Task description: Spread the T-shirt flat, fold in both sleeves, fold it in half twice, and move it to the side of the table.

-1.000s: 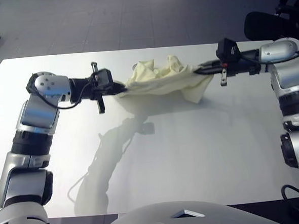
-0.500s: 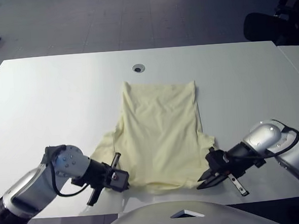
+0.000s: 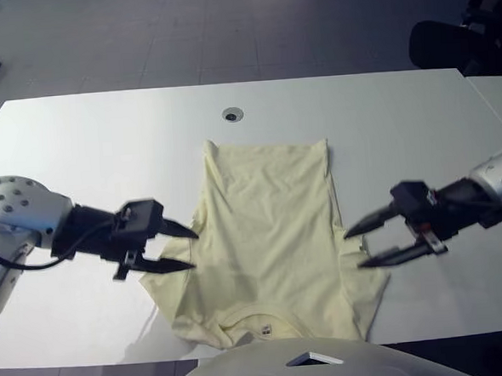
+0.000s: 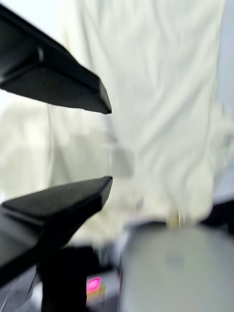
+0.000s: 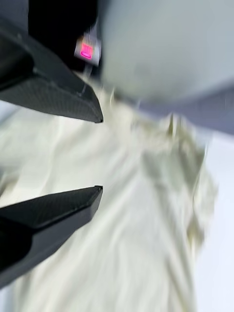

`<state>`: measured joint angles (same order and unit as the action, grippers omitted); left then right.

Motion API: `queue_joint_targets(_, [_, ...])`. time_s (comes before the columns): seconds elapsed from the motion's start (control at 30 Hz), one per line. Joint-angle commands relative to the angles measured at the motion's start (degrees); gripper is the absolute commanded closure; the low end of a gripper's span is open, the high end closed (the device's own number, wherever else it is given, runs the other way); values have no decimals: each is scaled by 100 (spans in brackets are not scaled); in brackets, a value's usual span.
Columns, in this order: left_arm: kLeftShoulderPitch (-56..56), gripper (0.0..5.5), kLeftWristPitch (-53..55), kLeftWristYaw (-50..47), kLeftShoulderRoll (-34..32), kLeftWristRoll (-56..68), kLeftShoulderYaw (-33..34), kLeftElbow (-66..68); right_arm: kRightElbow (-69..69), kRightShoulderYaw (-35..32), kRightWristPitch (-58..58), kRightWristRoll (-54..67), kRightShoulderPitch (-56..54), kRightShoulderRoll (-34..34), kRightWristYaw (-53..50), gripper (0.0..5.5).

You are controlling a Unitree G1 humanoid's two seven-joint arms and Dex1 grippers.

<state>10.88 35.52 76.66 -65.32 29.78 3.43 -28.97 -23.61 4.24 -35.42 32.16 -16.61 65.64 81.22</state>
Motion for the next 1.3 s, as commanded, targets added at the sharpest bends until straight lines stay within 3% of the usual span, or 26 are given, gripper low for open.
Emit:
queue_joint_targets(0.03, [1122,231,-499,-1639,1246,-1549,-1158,1094,1345,846,846,-1869,-781,-1001,-1627,234])
queue_joint_targets(0.23, [2543,133,-2145,-3053,2664,-3347,-2217,4139,4143,1581,2160,-3401,-2133,-2874,-3322,140])
queue_joint_targets(0.5, [3641,10,-3915,-3717,3659,-4544,-2919,7351,6521,1895,3463,-4405,-3039,-3548,-3918,11])
queue_joint_targets(0.73, [4124,10,-4566,-3882,4113,-5104,-3141,8970,6973,1627,3676,-4441,-3634,-3573,-3560,11])
queue_joint_targets(1.0, [4615,10,-4365,-4690,4201,-5586,-3196,10090,8061,2125,4058,-5221,-3863,-3926,-3569,11])
queue_joint_targets(1.3, [4701,10,-4188,-4956,4171,-5650,-3015,10402,9351,2083,4243,-5633,-4377,-4547,-4922,11])
